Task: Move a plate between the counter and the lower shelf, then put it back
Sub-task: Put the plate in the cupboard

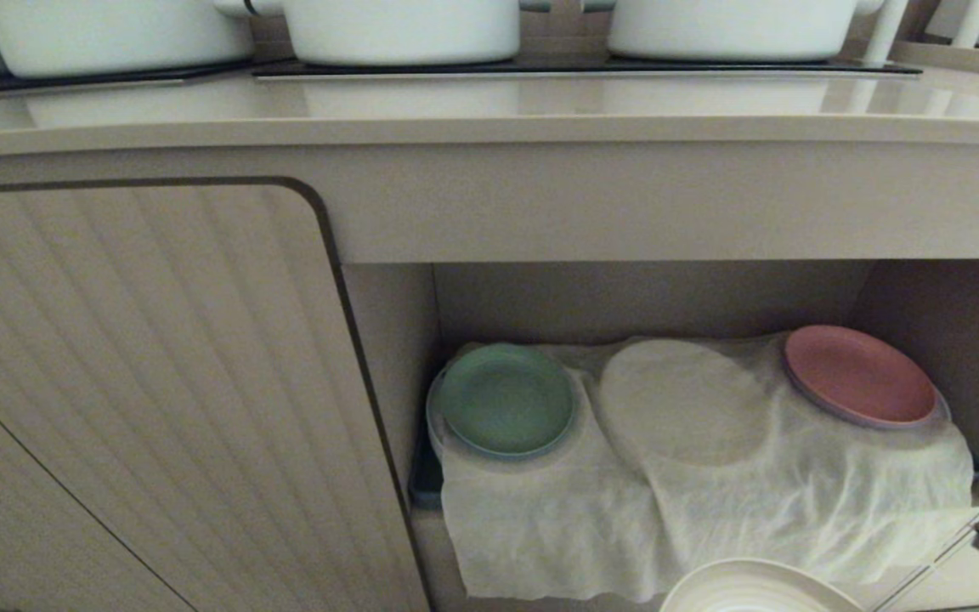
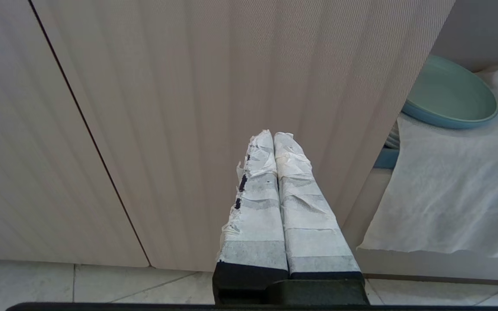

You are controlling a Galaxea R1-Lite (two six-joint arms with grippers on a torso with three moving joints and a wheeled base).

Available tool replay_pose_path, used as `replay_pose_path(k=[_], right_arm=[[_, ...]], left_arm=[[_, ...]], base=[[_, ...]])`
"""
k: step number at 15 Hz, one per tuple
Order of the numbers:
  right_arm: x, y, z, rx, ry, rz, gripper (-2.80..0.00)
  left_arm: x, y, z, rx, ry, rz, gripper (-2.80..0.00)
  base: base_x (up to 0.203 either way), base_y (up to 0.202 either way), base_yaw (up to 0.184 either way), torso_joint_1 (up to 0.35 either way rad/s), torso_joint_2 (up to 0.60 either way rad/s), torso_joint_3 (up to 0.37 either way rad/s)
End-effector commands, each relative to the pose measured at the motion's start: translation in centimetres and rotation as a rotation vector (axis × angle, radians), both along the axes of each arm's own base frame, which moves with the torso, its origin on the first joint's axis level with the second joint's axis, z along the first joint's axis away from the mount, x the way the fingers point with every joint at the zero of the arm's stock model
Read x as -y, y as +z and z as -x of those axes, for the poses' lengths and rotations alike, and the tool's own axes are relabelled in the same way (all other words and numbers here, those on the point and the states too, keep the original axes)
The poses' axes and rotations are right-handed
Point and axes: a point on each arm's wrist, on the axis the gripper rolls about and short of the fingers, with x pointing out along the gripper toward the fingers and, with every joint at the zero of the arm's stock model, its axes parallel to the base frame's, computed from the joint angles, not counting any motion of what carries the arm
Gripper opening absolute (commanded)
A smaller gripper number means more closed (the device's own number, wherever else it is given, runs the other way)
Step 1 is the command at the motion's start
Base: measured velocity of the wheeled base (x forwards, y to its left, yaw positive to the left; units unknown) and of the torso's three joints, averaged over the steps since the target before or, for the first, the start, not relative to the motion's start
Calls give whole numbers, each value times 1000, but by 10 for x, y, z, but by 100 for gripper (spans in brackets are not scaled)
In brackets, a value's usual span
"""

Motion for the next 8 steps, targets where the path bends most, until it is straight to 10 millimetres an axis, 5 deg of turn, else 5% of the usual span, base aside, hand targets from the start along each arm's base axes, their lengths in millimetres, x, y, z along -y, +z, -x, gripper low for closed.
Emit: replay_pose_path(k=[1, 8], right_arm=[[0, -1, 1, -8, -1, -2, -280], [0, 0, 0, 0, -1, -1, -280]], left_arm=[[0, 0, 0, 1, 1, 1, -280], [0, 0, 0, 1, 1, 1, -280]], base=[[0, 0, 0, 0, 0, 0], [0, 0, 0, 0, 0, 0]])
